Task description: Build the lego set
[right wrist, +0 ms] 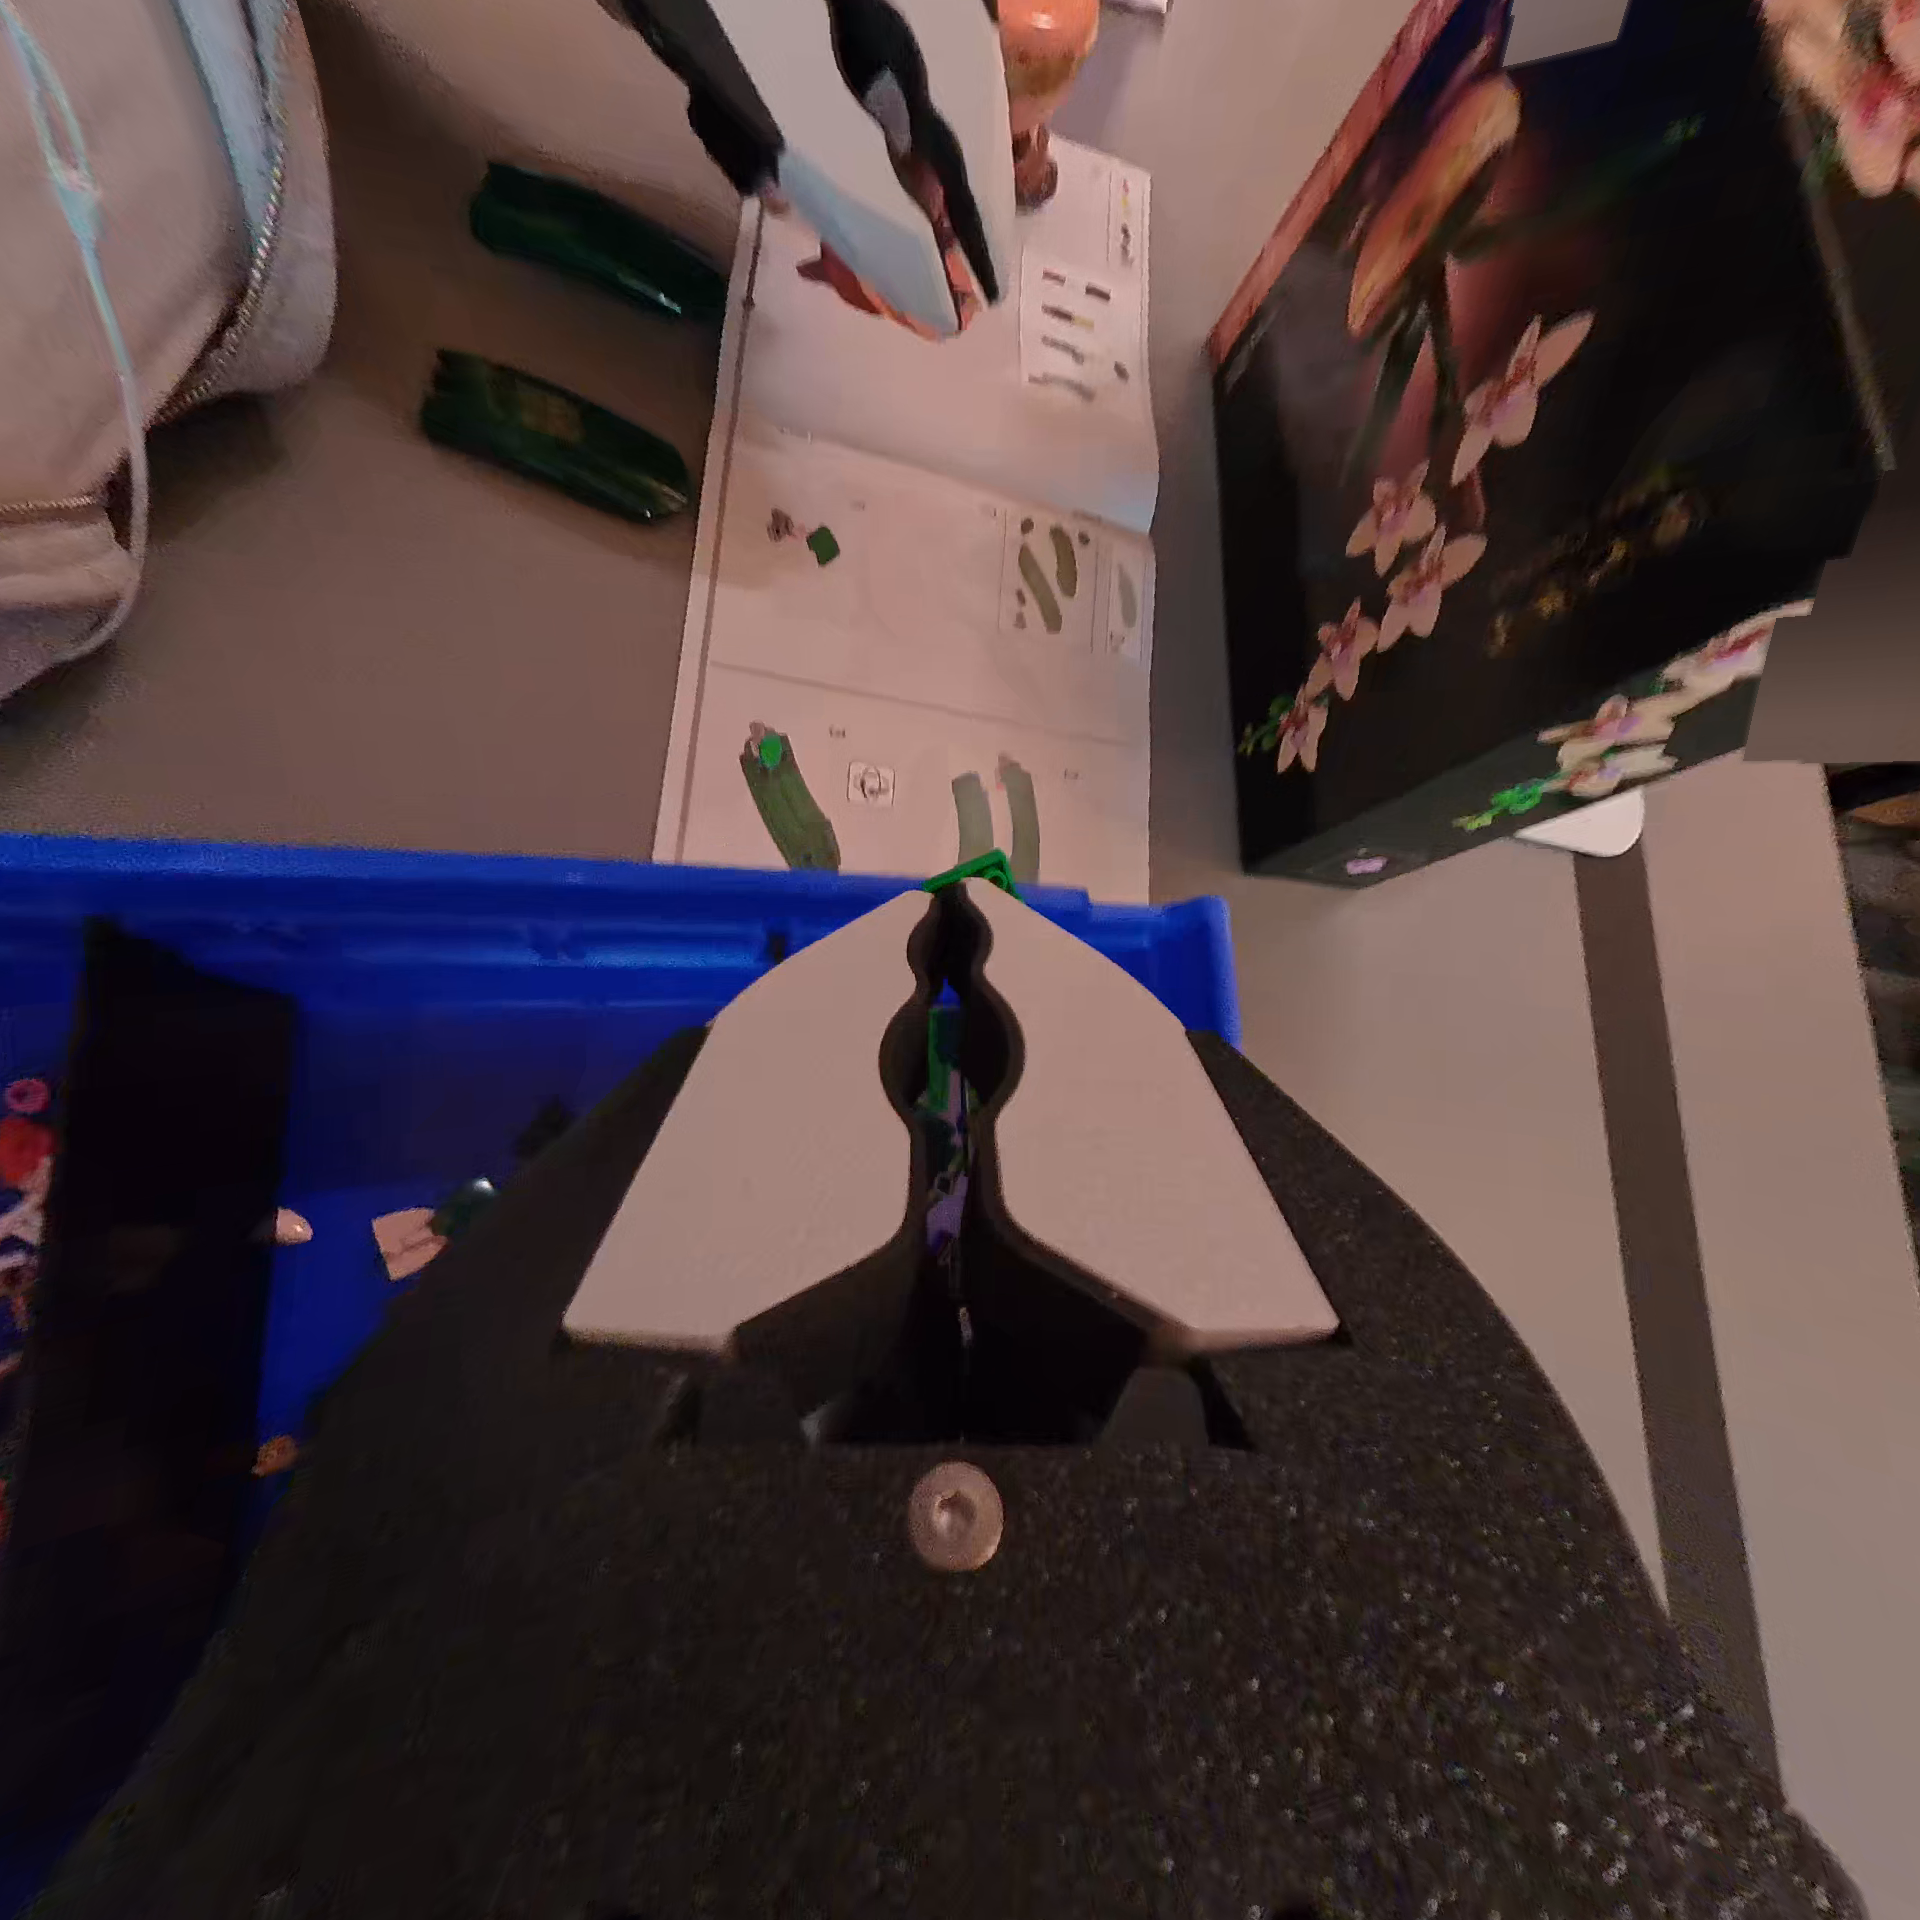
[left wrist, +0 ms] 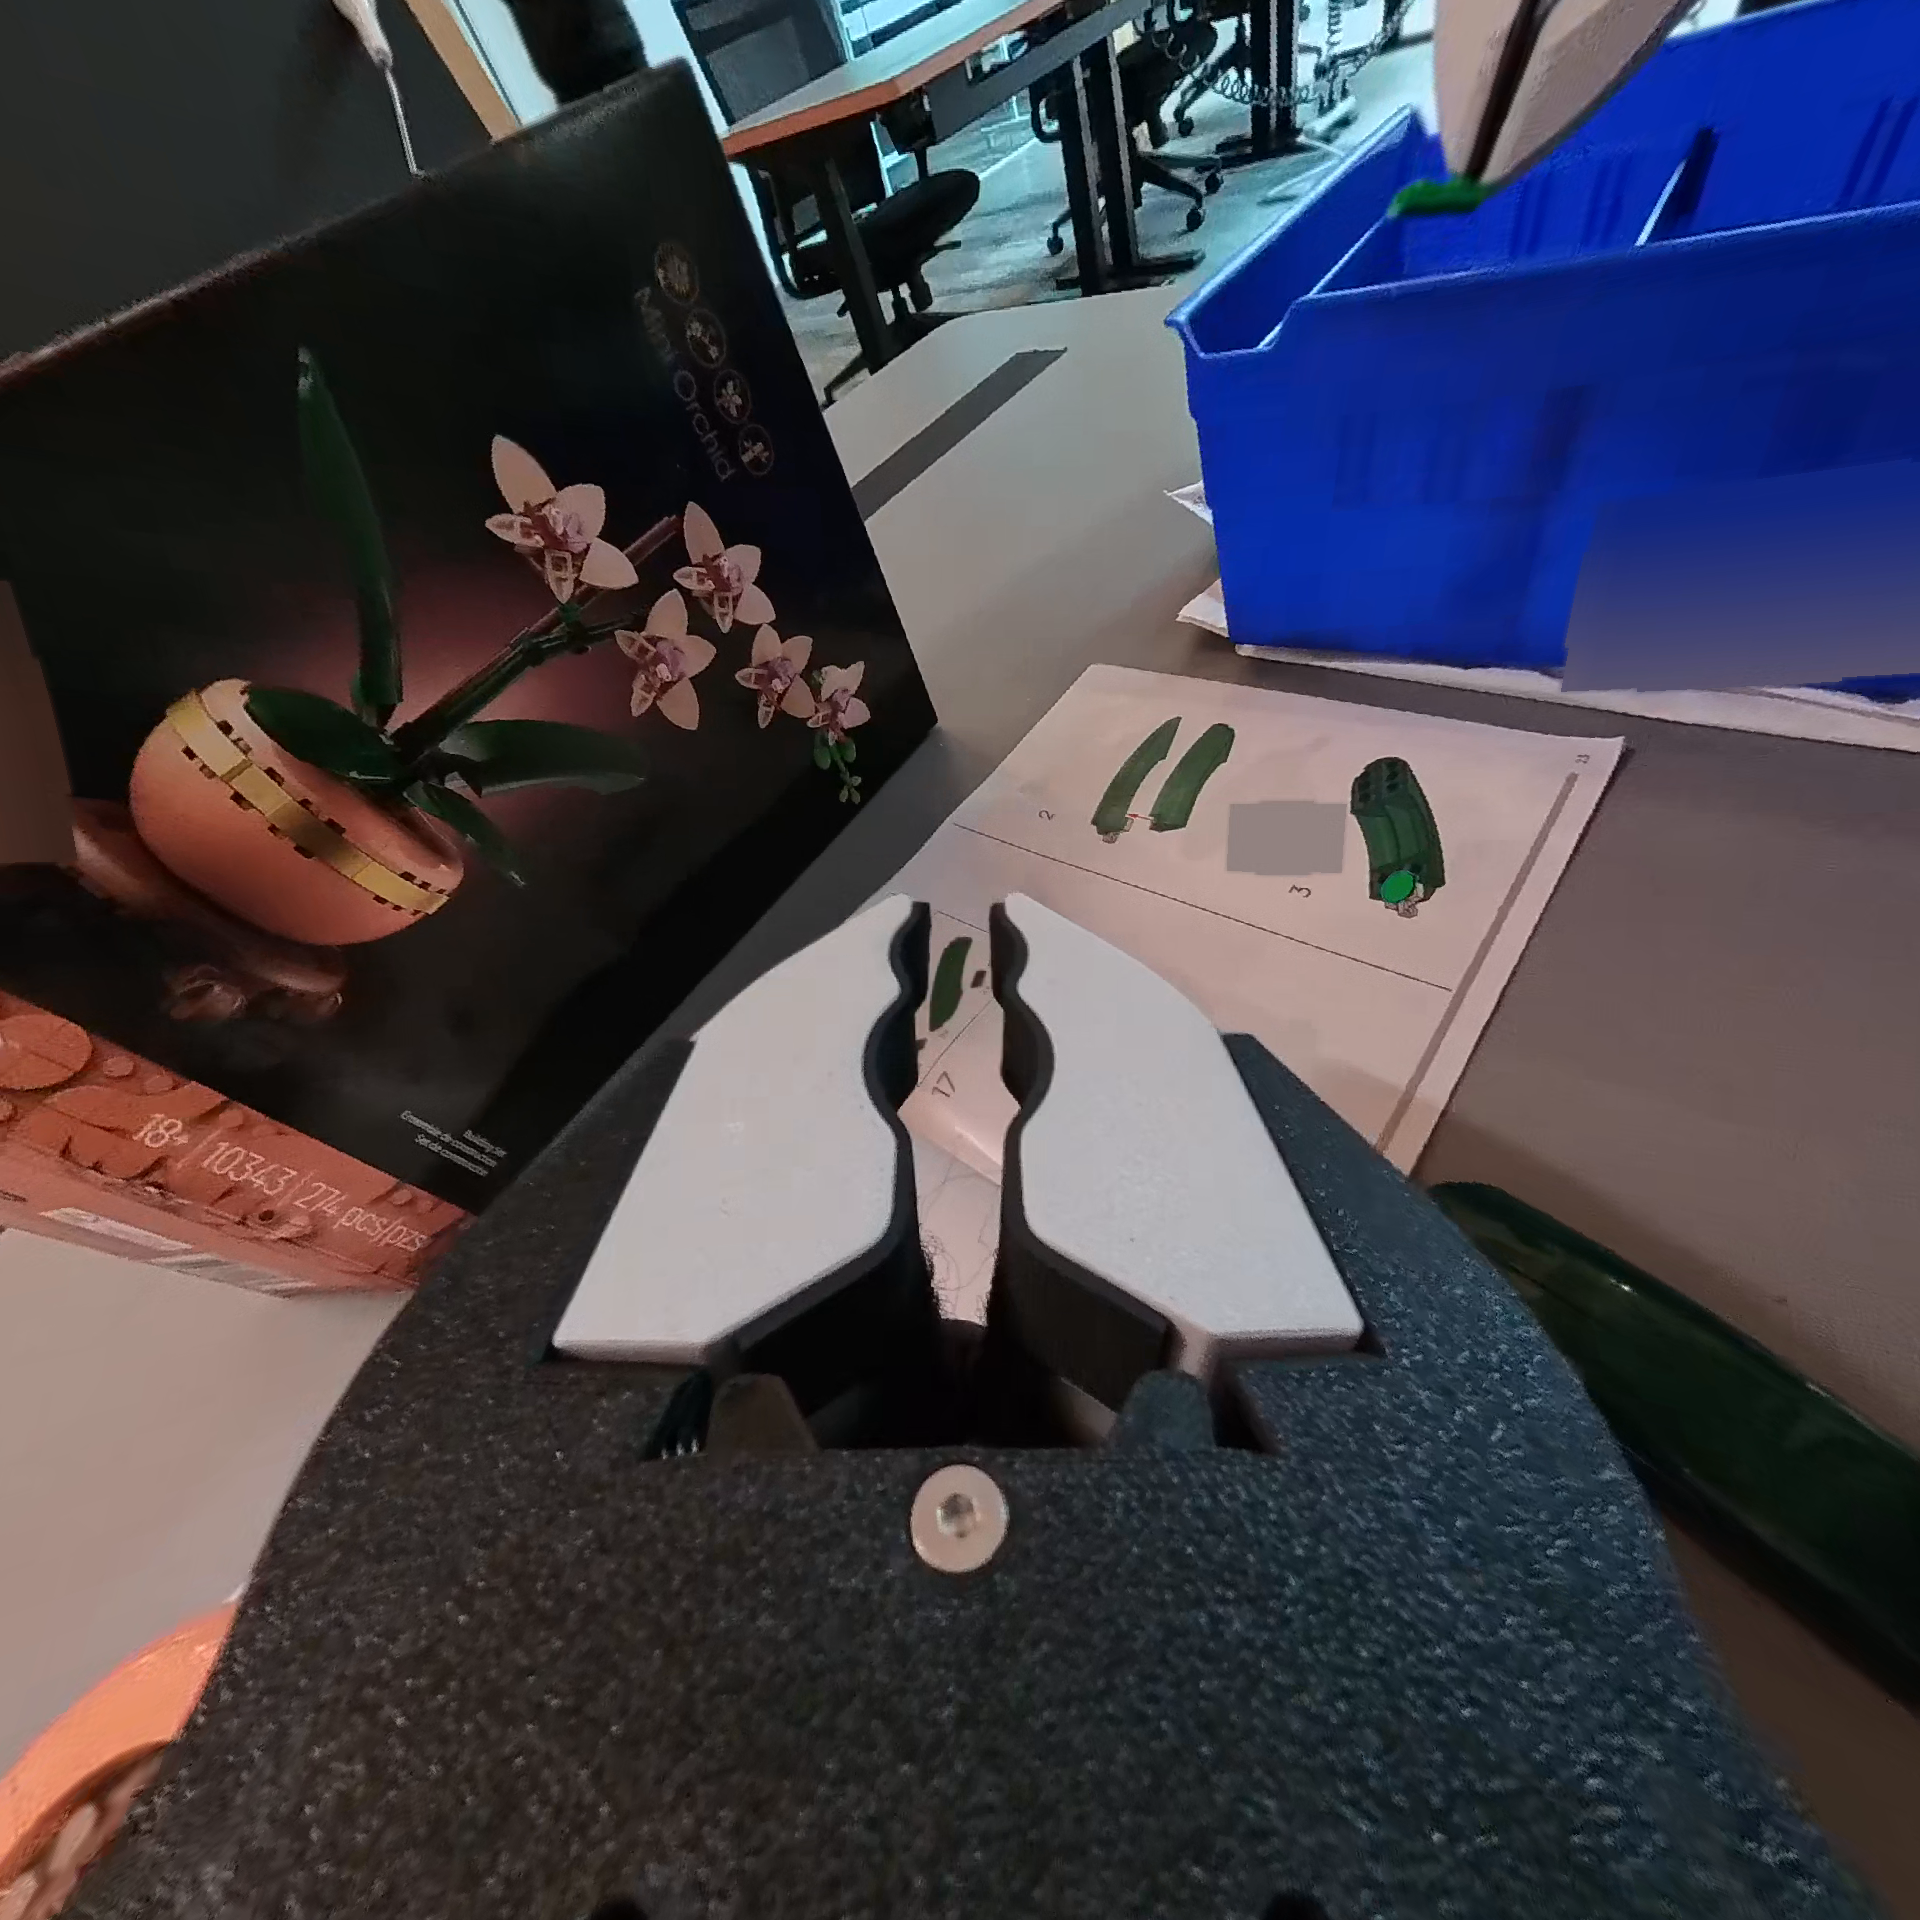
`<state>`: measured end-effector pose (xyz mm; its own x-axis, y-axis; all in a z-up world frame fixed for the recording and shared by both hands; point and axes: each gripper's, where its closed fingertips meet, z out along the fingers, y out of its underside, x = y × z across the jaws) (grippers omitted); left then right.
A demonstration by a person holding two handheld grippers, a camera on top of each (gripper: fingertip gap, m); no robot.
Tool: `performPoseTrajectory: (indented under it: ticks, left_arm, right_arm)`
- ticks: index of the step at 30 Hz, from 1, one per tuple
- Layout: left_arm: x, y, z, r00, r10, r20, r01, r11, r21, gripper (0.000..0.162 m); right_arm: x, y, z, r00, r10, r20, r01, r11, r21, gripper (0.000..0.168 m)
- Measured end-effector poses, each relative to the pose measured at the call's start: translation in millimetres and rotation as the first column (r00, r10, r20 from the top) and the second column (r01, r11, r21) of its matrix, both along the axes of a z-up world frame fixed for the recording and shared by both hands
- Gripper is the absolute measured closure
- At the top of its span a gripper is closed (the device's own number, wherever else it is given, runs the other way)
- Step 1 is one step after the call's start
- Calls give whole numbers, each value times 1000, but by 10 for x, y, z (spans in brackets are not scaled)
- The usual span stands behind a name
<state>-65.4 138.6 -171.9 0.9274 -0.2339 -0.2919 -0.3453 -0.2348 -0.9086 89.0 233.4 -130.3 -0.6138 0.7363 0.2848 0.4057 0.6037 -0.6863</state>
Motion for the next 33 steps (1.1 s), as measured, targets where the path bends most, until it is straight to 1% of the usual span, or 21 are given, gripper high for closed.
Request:
performPoseTrajectory:
  ticks: [4, 15, 16, 19, 21, 23, 25, 27, 29, 33]
  left_arm:
    - [23, -53, -23, 999, -17, 30, 16, 1000, 13, 152]
    - [66, -184, -66, 996, -68, 51, 67, 997, 25, 152]
    - [71, -196, -71, 996, -73, 55, 71, 997, 25, 152]
    - [68, -226, -60, 995, -80, 62, 78, 996, 35, 152]
    - [50, -258, -30, 995, -79, 66, 76, 996, 51, 152]
    - [20, -302, 4, 994, -74, 77, 68, 995, 70, 152]
    - [-23, -364, 29, 995, -60, 80, 53, 995, 82, 152]
    - [-93, -434, 52, 996, -36, 79, 29, 995, 96, 152]
    - [-169, -497, 74, 995, -15, 94, 4, 994, 112, 152]
    - [-293, -589, 118, 992, 17, 127, -34, 990, 138, 152]
  right_arm:
    - [-39, -201, 84, 999, 13, -39, -11, 999, 40, 168]
    - [-281, -548, 115, 998, 23, -63, -18, 996, 86, 168]
    - [-332, -592, 97, 998, 26, -64, -18, 993, 115, 168]
    - [-512, -652, -9, 998, 51, -48, -36, 962, 271, 168]
    - [-659, -719, -111, 995, 100, -1, -92, 920, 382, 168]
    - [-819, -807, -212, 983, 180, 44, -179, 859, 480, 168]
    - [-932, -929, -338, 957, 266, 118, -288, 807, 516, 168]
    - [-1037, -1023, -457, 925, 337, 177, -379, 770, 514, 168]
    - [-1164, -1040, -570, 902, 364, 232, -431, 752, 499, 168]
    - [-1368, -1066, -789, 859, 402, 319, -507, 757, 413, 168]
